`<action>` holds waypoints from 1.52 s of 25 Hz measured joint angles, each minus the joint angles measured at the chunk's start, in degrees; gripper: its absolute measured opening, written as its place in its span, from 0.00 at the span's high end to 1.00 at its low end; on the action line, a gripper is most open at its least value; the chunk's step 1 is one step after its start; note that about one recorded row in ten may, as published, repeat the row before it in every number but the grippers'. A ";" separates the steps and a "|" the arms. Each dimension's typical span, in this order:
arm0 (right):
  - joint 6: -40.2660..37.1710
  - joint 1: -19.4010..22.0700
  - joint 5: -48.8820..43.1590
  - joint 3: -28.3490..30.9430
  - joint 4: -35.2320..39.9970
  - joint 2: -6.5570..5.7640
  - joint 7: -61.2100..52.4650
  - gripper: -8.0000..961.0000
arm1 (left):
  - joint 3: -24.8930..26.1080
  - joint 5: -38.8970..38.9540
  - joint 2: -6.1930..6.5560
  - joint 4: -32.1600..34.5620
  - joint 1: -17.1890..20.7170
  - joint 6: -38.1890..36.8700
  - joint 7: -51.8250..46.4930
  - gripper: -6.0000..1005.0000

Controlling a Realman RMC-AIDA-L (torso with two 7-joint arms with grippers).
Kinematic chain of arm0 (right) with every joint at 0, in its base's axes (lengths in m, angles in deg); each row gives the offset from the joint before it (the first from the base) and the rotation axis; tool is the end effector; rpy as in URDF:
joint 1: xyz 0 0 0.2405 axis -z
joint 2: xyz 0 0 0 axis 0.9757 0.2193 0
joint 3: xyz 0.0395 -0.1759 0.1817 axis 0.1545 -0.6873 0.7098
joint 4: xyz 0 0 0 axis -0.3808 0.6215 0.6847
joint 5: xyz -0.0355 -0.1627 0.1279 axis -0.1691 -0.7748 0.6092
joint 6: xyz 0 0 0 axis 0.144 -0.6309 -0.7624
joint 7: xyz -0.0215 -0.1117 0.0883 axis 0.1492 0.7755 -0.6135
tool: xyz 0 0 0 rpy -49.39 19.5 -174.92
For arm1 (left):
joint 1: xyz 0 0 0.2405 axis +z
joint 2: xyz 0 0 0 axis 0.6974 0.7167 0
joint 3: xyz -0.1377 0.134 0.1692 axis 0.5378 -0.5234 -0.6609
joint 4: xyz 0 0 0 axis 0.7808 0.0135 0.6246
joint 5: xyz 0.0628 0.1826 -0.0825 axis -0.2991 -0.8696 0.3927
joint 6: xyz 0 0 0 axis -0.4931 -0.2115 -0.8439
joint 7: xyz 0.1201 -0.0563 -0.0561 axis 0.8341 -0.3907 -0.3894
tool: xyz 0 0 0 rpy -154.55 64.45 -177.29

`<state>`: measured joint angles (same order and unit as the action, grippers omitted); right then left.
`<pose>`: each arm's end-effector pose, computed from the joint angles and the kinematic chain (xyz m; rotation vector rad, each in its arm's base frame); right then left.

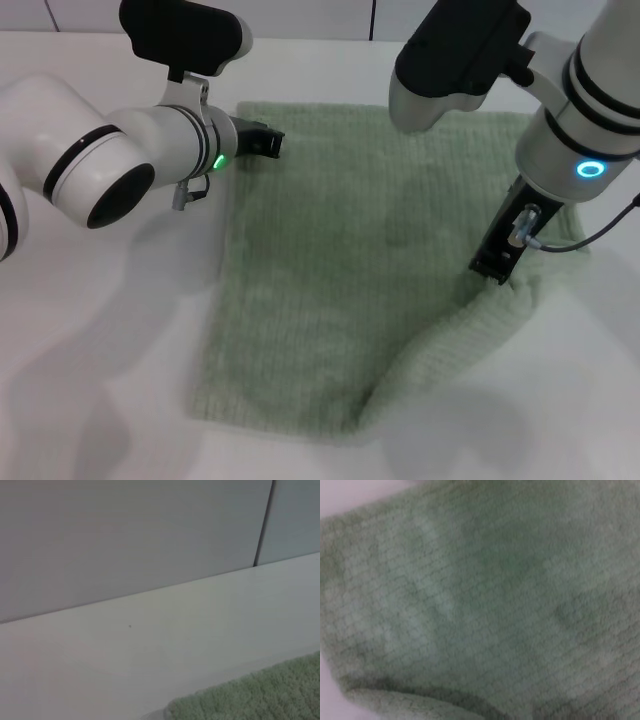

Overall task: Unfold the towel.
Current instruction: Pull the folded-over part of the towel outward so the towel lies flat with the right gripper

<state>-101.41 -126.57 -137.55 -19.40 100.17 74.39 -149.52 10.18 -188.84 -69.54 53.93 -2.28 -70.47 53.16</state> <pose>0.0960 0.3364 -0.0300 -2.6398 0.6341 -0.9133 -0.2134 0.4369 -0.0924 -2.0262 -0.9405 -0.0192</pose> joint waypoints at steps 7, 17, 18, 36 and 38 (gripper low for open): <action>-2.59 -1.34 0.22 -0.07 -1.11 0.06 -0.21 0.97 | 0.10 -0.01 -0.04 -0.03 0.00 0.31 0.12 0.97; -5.73 -3.93 0.47 -1.50 -6.05 0.35 -1.77 0.97 | 0.10 -0.01 -0.13 -0.03 0.00 0.49 0.13 0.97; -6.20 -4.23 0.72 -1.71 -6.95 0.36 -1.99 0.97 | 0.10 -0.01 -0.13 -0.02 0.00 0.49 0.13 0.97; -7.75 -7.44 4.37 -3.89 -20.98 0.35 -3.51 0.97 | 0.21 -0.01 -0.12 -0.08 0.09 0.31 0.13 0.97; -7.94 -7.47 4.37 -3.89 -21.10 0.35 -3.56 0.97 | 0.25 -0.01 -0.13 -0.09 0.08 0.31 0.13 0.97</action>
<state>-109.35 -134.04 -133.18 -23.29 79.07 74.75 -153.08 10.44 -188.85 -69.67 53.84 -2.19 -70.15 53.29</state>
